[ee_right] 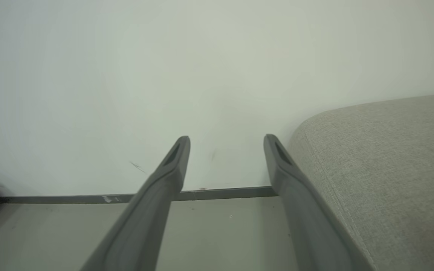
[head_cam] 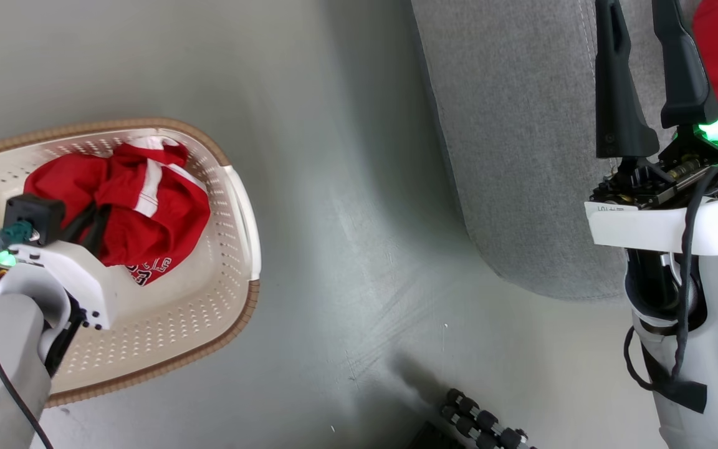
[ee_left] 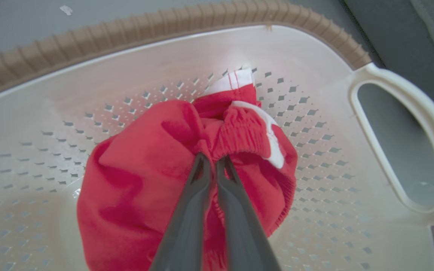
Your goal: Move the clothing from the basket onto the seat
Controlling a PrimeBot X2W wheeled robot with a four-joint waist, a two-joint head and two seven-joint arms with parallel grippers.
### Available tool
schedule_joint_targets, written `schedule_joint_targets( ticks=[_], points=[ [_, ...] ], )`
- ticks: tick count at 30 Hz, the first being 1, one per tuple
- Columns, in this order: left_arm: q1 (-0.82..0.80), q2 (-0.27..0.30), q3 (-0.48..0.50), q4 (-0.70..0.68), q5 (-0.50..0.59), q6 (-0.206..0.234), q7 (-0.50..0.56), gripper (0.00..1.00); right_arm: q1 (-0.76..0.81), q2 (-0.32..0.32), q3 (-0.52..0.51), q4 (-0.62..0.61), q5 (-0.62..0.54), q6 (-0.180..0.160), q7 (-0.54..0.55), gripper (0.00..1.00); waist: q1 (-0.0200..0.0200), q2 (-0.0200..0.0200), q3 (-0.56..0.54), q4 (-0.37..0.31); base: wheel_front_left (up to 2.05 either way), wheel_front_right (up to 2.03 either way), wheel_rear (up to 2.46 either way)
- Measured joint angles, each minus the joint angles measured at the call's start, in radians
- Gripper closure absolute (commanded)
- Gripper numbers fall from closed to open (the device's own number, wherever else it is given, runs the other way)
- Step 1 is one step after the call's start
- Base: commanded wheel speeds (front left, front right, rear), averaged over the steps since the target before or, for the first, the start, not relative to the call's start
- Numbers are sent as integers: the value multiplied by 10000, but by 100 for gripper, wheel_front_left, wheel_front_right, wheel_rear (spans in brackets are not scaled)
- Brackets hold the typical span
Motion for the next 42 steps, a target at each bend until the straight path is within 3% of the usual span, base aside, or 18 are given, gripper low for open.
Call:
schedule_joint_targets(
  ticks=[10,28,42],
  points=[
    [405,-307,-98,-535,-364,0,-1034,100,-5,-2,-174,328,-447,0,0,0,0,0,-753,467,0,0,0],
    [1174,-602,-196,-1567,-811,0,-1342,100,138,-15,-211,943,-1083,0,-2,0,0,0,-2296,1378,0,0,0],
    [1560,-863,439,-2769,-1083,0,-1400,100,761,-38,-224,1390,-1452,0,0,0,-1,0,-3604,2053,0,0,0]
  ],
)
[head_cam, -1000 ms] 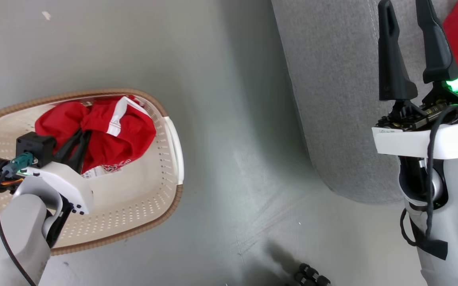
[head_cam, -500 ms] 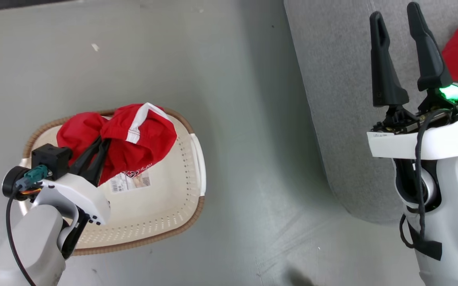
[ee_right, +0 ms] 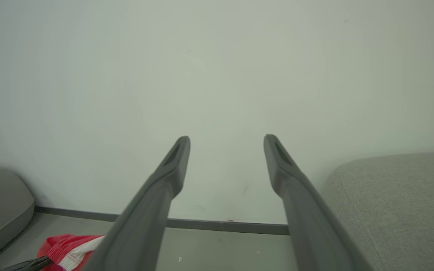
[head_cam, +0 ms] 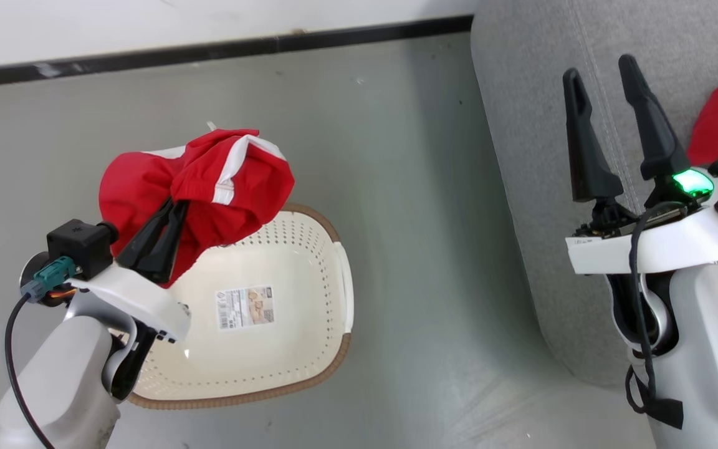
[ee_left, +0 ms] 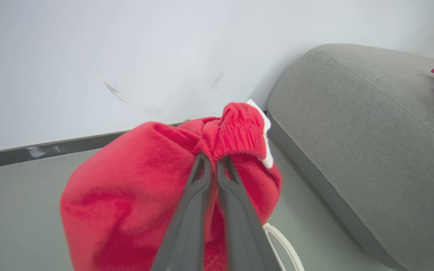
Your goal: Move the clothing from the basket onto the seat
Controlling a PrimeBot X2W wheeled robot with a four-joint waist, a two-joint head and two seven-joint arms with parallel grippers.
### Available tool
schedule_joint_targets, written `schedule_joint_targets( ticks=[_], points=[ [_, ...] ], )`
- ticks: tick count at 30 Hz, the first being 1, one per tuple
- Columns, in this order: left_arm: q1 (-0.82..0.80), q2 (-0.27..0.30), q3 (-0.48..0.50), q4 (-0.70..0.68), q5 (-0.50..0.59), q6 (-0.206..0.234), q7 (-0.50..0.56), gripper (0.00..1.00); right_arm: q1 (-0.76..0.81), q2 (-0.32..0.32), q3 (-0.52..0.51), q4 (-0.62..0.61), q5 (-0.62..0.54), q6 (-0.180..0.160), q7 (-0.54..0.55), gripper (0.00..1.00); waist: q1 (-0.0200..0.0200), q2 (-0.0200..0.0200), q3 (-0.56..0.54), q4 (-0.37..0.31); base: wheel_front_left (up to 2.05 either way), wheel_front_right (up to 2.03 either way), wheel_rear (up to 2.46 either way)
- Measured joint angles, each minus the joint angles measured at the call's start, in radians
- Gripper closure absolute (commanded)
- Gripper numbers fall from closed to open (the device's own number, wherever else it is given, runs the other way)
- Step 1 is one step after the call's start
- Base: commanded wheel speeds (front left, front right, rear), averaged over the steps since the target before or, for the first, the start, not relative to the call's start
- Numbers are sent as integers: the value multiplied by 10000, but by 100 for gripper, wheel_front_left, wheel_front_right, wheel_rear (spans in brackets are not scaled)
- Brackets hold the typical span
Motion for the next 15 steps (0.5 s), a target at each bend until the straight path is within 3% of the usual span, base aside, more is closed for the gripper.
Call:
schedule_joint_targets(
  ticks=[15],
  points=[
    [203,-201,77,-922,38,0,-2,100,553,-353,201,443,25,0,0,0,0,0,-1319,629,0,0,0]
  ],
)
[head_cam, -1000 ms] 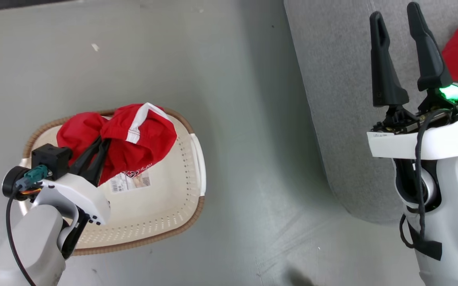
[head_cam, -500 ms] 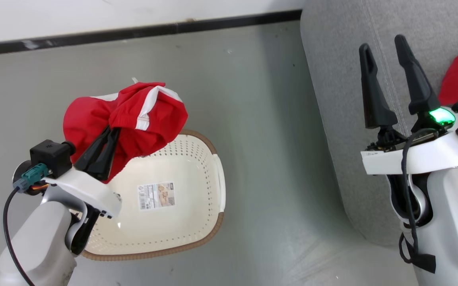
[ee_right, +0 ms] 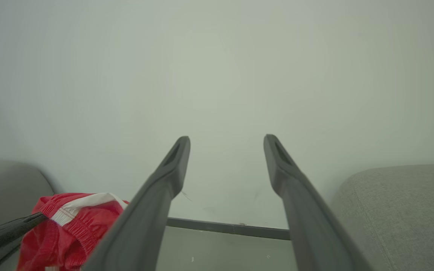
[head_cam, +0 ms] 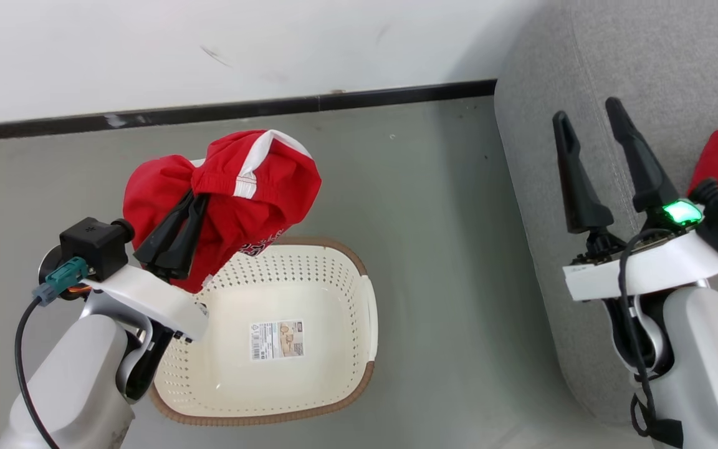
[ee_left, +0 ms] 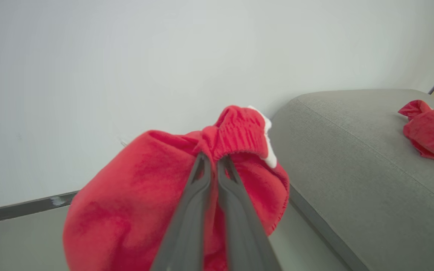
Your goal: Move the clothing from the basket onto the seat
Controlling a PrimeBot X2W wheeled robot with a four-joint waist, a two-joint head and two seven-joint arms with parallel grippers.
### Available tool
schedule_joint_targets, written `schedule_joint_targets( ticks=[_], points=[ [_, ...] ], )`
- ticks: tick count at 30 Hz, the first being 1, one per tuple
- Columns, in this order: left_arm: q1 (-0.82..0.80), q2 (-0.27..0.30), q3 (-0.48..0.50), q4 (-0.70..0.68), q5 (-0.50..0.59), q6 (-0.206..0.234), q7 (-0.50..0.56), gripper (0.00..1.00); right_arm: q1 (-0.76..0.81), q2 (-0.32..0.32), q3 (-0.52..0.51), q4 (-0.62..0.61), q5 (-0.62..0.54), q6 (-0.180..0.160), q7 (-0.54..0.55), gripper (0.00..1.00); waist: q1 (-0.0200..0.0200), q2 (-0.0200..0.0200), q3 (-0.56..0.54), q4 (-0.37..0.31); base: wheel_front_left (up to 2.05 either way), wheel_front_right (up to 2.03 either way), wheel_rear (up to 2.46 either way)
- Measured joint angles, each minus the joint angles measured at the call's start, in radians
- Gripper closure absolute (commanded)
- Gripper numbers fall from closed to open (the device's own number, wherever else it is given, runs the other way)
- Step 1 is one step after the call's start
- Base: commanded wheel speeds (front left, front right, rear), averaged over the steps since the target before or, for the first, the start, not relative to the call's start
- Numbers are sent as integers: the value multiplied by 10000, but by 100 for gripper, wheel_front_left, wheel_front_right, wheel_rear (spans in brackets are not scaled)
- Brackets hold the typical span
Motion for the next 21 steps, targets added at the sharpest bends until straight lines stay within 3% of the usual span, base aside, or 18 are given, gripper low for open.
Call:
schedule_joint_targets(
  ticks=[21],
  points=[
    [-1,-456,-614,-428,65,0,211,100,812,-439,794,466,403,0,0,0,0,0,-1474,736,0,0,0]
  ],
)
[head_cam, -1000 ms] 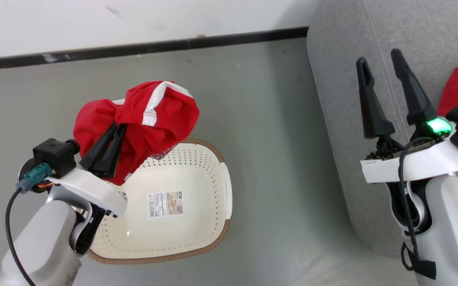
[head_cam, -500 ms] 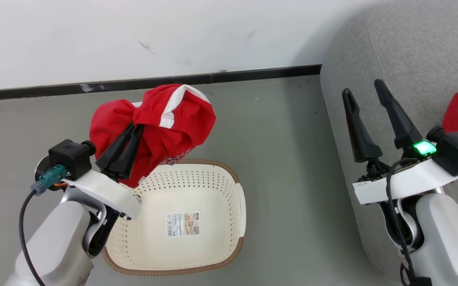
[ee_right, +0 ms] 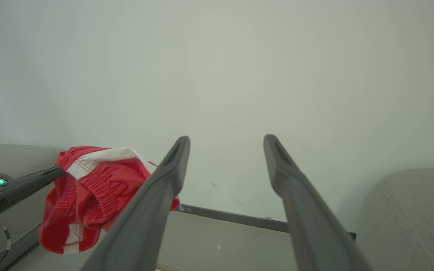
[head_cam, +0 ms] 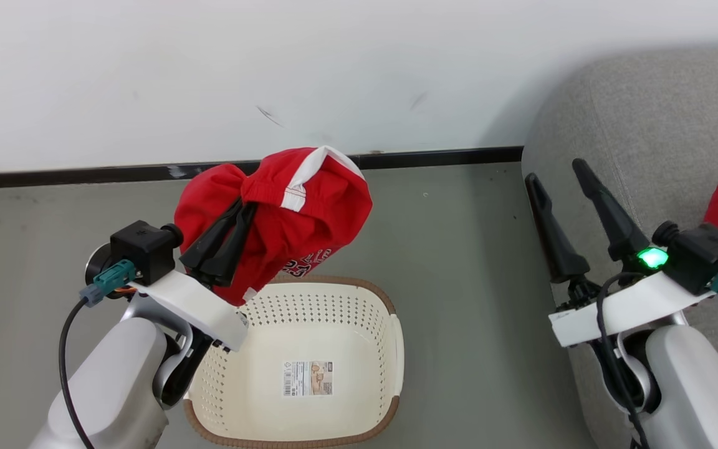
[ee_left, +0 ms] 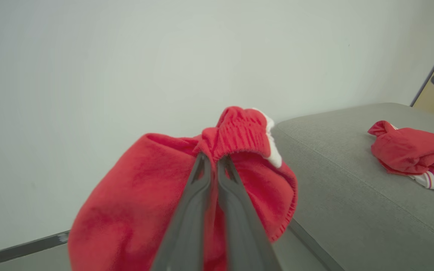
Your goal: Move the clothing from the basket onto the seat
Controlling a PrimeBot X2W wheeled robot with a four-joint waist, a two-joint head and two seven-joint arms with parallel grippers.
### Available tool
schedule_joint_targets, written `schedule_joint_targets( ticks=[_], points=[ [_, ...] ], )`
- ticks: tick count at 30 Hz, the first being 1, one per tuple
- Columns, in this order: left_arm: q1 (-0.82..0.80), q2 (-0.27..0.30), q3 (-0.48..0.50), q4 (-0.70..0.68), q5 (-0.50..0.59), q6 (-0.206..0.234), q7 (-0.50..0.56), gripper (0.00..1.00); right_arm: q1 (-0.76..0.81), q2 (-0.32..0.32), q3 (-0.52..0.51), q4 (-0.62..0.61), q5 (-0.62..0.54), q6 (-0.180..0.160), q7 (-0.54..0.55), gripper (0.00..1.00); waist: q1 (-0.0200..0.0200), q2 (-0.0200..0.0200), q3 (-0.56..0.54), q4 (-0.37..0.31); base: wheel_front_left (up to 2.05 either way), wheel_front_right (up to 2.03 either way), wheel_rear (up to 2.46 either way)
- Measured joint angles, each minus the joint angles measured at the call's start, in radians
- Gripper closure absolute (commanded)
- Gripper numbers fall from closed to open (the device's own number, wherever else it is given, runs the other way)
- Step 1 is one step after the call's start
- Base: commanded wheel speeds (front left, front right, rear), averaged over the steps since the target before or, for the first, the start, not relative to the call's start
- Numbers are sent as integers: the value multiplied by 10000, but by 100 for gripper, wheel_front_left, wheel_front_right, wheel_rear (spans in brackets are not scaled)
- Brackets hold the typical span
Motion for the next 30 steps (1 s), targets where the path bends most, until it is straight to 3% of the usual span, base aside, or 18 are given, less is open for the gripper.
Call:
schedule_joint_targets(
  ticks=[30],
  points=[
    [-269,-606,-932,-606,23,0,957,100,219,-119,3726,1446,1471,0,2,0,0,0,-1066,1278,0,0,0]
  ],
)
